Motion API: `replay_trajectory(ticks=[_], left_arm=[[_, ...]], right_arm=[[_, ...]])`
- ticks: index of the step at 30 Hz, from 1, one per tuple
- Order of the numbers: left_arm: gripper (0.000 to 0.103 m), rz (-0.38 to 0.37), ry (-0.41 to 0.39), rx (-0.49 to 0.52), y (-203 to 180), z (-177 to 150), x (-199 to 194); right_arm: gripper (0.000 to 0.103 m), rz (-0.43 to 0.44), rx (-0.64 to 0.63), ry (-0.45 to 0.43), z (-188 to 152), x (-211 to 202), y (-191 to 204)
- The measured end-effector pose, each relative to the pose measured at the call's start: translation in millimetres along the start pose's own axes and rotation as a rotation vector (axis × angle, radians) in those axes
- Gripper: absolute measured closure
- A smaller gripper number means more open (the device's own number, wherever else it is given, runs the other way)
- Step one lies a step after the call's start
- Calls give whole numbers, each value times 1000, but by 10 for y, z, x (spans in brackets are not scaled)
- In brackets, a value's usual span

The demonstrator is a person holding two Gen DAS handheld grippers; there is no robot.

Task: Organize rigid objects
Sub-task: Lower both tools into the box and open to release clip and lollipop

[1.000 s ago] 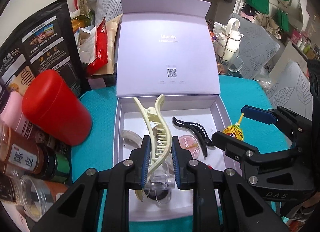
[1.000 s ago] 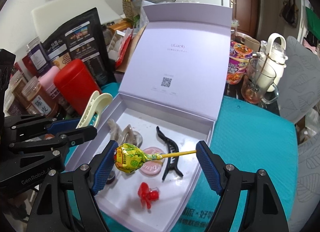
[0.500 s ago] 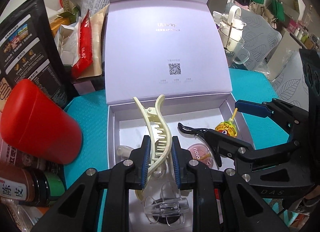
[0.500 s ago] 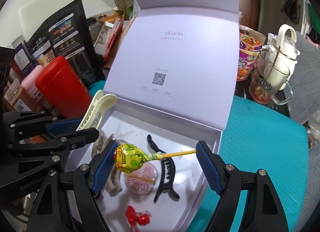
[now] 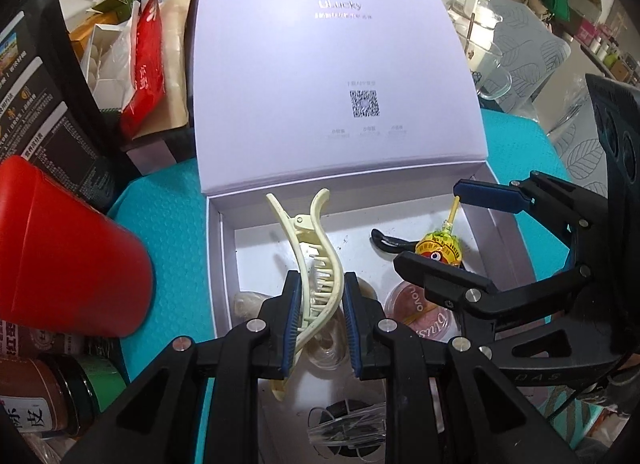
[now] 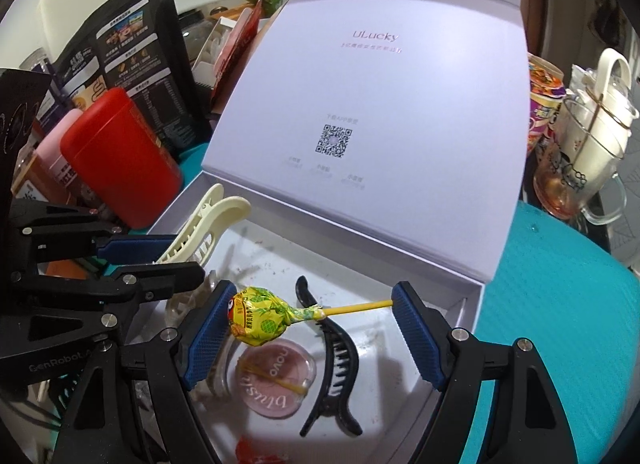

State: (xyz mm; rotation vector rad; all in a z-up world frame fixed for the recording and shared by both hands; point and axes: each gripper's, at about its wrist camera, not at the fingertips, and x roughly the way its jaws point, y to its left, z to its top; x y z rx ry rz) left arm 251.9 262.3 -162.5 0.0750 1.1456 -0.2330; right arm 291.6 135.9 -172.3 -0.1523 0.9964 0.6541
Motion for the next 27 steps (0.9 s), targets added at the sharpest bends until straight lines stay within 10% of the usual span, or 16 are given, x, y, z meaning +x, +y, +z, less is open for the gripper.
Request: replay_trajectory(ticks=[27], left_arm=[[82, 25, 69, -54, 123, 67, 212]], right_arm=[[21, -74, -11, 101, 88, 319, 9]])
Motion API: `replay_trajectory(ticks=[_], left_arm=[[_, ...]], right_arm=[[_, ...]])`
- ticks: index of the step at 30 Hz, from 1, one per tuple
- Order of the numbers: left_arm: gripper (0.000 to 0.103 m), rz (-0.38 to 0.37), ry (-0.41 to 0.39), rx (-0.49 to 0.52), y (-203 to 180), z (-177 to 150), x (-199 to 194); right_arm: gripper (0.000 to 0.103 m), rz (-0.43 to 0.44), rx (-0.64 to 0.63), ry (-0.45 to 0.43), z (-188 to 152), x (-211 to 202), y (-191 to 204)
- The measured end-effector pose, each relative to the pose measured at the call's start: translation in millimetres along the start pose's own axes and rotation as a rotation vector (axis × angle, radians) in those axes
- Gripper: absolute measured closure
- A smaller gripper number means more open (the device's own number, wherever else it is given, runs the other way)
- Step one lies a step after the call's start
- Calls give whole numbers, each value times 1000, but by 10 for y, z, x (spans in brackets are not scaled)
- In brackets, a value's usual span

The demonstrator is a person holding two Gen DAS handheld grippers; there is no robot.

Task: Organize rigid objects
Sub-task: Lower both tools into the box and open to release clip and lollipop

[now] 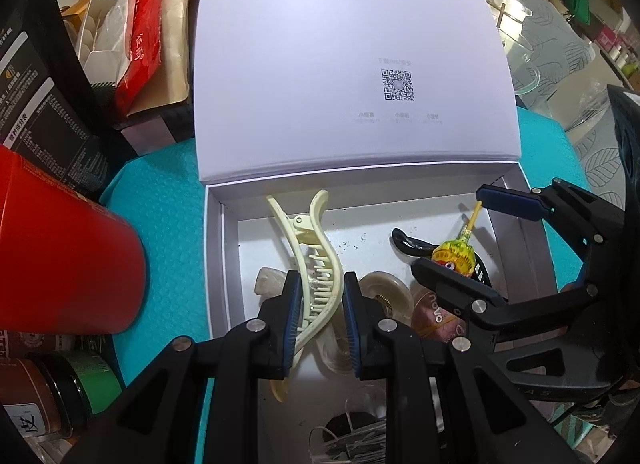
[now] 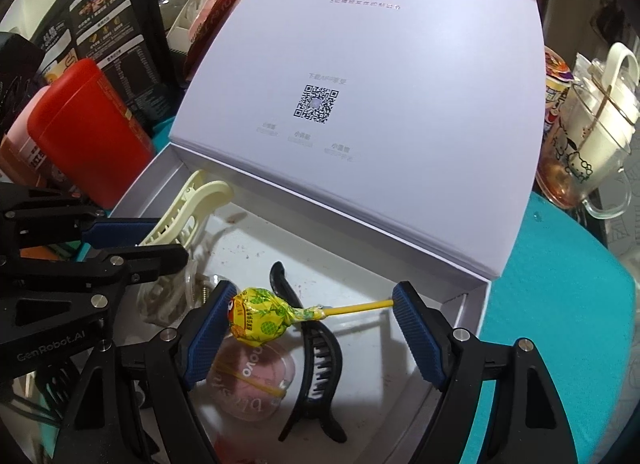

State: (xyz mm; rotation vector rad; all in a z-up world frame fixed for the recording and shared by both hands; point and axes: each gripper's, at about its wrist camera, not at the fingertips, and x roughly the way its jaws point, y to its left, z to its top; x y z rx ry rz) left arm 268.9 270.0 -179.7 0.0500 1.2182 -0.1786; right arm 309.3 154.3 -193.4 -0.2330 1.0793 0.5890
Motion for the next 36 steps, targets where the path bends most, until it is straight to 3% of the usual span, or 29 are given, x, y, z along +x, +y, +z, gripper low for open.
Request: replay_trajectory(ticks=[5, 11, 14, 16, 19, 27, 36], left_arm=[[82, 8, -3, 1, -84, -8, -7], [80, 36, 2, -8, -171, -45, -49], [64, 57, -9, -29, -192, -67, -106], [45, 66, -17, -43, -186, -82, -138], [33, 53, -23, -75, -157, -104, -182], [33, 52, -28, -95, -173, -113, -245], [33, 77, -84, -138, -50, -182, -670]], right_arm=[[12, -24, 10, -17, 10, -67, -30], [11, -43, 12, -32, -24, -218, -83], [11, -50, 12, -40, -48, -306, -96], [11, -62, 18, -44, -80, -379, -132], [11, -68, 37, -43, -118, -458, -194], [11, -78, 48, -43, -191, -592, -239], [11, -81, 27, -93, -122, -853, -89]])
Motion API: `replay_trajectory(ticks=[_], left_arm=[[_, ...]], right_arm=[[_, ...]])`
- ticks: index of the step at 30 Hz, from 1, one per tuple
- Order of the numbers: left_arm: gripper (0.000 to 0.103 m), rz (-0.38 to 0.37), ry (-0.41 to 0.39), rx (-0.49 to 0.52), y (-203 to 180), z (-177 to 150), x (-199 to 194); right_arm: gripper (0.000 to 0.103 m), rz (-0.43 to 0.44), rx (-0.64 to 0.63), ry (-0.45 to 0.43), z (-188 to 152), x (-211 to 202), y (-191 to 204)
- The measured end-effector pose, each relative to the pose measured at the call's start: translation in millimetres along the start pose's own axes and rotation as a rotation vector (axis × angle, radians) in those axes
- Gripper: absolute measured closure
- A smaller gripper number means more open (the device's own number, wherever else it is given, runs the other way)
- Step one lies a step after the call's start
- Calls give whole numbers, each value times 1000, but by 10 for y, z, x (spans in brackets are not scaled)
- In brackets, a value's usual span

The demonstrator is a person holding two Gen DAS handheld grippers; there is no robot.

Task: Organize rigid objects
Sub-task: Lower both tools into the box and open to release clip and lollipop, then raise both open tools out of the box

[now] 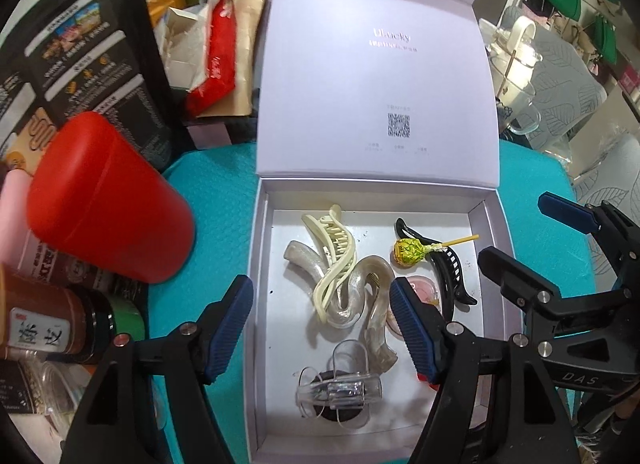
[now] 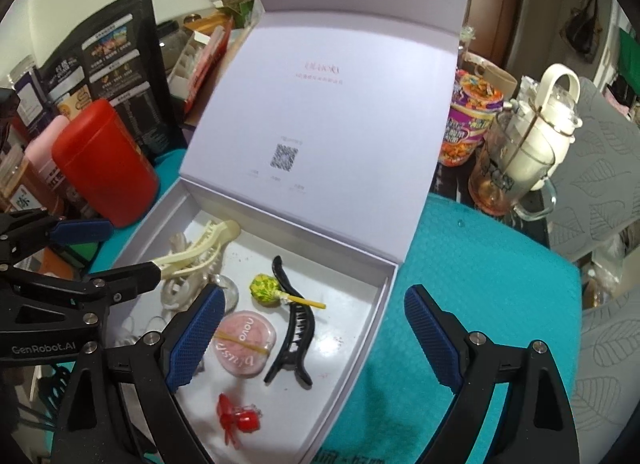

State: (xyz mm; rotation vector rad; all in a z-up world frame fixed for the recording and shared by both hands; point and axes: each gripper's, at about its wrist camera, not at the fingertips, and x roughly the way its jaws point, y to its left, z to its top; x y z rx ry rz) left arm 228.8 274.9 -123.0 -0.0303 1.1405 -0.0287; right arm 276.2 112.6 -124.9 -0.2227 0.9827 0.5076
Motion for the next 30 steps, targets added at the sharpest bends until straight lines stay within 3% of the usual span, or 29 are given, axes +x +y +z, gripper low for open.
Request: replay_trajectory(ticks=[17, 30], left_arm=[[33, 59, -181, -69, -10, -204, -1177], [33, 107, -291, -91, -294, -600, -2061]], right_arm=[[11, 18, -9, -153, 20, -1096, 137], [9, 50, 4, -257, -172, -2026, 154]])
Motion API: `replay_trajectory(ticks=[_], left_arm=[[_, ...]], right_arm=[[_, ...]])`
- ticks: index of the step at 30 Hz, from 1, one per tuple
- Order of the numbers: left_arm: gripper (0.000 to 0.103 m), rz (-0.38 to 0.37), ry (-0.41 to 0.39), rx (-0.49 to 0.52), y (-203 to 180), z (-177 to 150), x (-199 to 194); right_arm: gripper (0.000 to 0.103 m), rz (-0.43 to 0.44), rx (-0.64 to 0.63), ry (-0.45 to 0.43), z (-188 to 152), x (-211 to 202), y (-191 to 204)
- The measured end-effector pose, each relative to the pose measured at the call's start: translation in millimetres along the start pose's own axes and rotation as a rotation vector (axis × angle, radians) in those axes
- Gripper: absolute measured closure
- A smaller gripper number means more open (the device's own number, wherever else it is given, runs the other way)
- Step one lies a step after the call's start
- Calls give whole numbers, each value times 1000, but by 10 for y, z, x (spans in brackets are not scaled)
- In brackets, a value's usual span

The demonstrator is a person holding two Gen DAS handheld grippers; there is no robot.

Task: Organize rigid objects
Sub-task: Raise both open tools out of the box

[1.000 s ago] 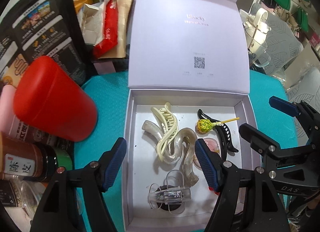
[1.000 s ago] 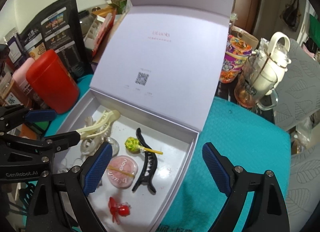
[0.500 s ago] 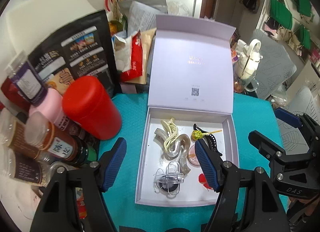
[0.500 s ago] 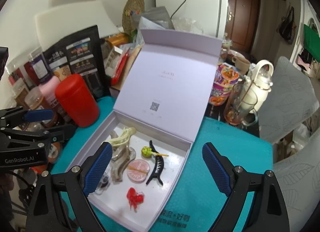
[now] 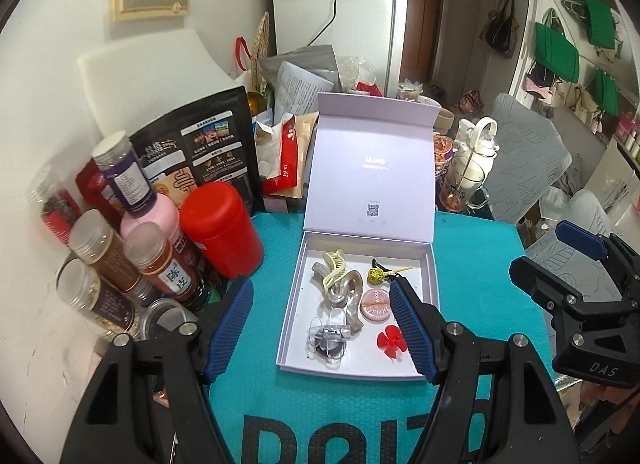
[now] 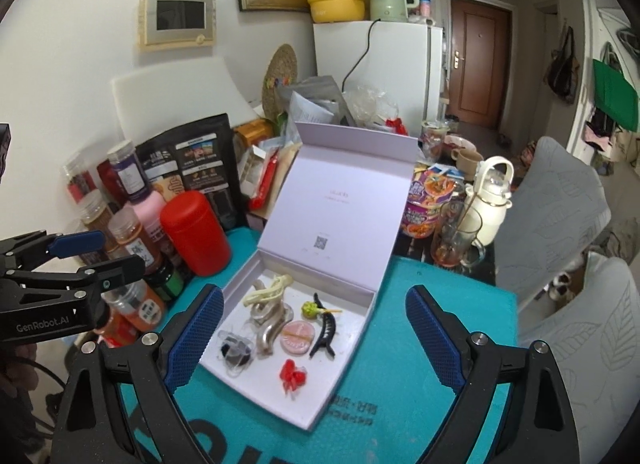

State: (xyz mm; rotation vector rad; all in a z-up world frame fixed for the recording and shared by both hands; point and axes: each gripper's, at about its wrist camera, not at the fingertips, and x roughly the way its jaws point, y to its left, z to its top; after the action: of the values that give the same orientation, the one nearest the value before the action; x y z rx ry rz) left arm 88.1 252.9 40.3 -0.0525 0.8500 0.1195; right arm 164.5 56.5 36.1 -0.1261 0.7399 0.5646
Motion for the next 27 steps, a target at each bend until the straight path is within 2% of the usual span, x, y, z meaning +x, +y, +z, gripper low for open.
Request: replay_trajectory(ticks=[8, 15, 27], left_arm=[[33, 26, -49, -24, -223, -231, -536], [33, 32, -38, -60, -421, -490, -823], [33, 52, -20, -119, -647, -906, -1122]], right_arm=[[9, 7, -6, -1, -177, -524, -5], [6, 8, -26, -5, -403, -943, -52], [6, 41, -17, -1, -721, -1282, -141]])
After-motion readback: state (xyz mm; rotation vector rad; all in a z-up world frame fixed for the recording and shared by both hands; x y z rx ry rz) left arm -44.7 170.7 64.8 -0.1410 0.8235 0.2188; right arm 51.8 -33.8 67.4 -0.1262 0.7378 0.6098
